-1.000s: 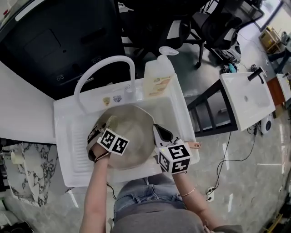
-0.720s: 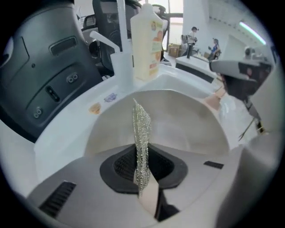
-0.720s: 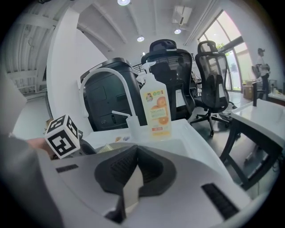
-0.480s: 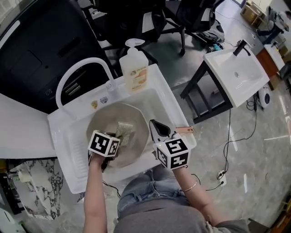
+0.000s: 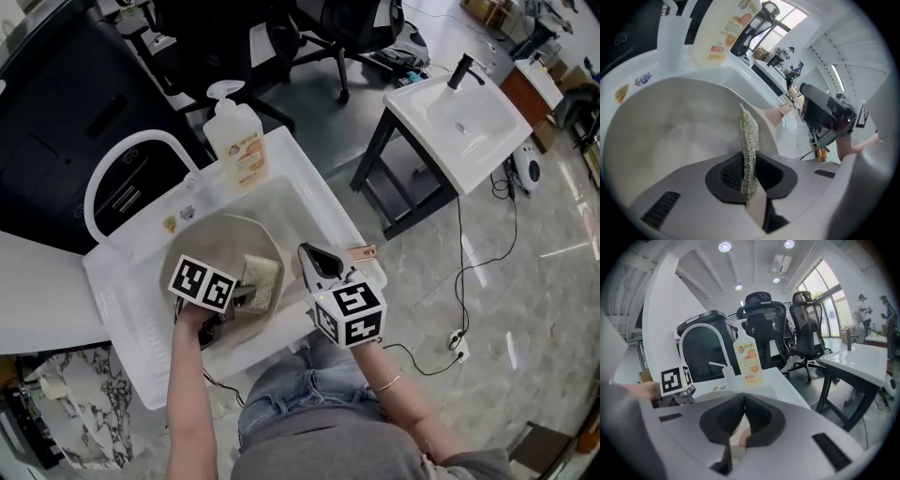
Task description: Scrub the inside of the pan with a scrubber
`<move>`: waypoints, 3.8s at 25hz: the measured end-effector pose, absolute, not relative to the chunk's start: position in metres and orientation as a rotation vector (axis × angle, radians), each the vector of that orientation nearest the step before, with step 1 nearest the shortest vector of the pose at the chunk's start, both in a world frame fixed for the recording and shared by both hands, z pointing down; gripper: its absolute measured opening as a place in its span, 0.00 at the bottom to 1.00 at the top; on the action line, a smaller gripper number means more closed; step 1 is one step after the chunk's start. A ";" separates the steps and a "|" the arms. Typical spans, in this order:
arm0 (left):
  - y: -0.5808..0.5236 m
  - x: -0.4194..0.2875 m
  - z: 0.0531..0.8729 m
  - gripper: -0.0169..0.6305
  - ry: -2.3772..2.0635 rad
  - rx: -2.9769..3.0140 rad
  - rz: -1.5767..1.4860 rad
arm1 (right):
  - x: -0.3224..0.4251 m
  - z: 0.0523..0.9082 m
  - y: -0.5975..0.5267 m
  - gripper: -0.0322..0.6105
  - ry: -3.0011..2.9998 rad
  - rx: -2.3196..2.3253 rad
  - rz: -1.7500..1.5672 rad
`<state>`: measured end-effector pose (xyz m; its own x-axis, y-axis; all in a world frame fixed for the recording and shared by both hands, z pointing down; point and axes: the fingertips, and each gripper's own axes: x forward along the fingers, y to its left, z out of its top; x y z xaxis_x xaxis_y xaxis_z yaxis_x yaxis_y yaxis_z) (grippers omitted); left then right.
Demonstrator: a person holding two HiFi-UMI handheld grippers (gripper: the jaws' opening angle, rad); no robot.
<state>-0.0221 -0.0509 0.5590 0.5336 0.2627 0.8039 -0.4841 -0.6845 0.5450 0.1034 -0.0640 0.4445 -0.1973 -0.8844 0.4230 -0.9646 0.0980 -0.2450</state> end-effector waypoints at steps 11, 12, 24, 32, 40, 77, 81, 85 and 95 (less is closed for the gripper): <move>-0.042 -0.046 0.599 0.11 -0.141 1.866 1.544 | 0.084 0.443 -0.075 0.07 -2.254 1.769 0.703; -0.040 -0.051 0.602 0.11 -0.140 1.855 1.584 | 0.081 0.443 -0.077 0.07 -2.260 1.755 0.701; -0.041 -0.107 0.617 0.11 -0.167 1.799 2.035 | 0.053 0.442 -0.106 0.07 -2.322 1.620 0.663; -0.052 -0.143 0.621 0.11 -0.210 1.732 2.147 | 0.031 0.443 -0.123 0.07 -2.360 1.532 0.653; -0.076 -0.161 0.619 0.12 -0.310 1.747 2.304 | 0.011 0.450 -0.132 0.07 -2.384 1.446 0.663; -0.201 -0.139 0.520 0.12 -1.531 2.350 1.811 | 0.037 0.445 -0.127 0.07 -2.334 1.568 0.652; -0.189 -0.135 0.501 0.12 -1.578 2.406 1.513 | 0.031 0.441 -0.122 0.07 -2.340 1.576 0.639; -0.172 -0.129 0.483 0.12 -1.559 2.417 1.166 | 0.024 0.436 -0.116 0.07 -2.353 1.582 0.618; -0.131 -0.113 0.435 0.12 -1.545 2.460 0.688 | 0.016 0.415 -0.100 0.07 -2.414 1.614 0.545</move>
<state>-0.1133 -0.1314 0.4350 0.3622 -0.8117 0.4582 -0.8837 -0.4554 -0.1084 0.0157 -0.0998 0.4154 -0.3909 -0.8507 0.3515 -0.9192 0.3410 -0.1970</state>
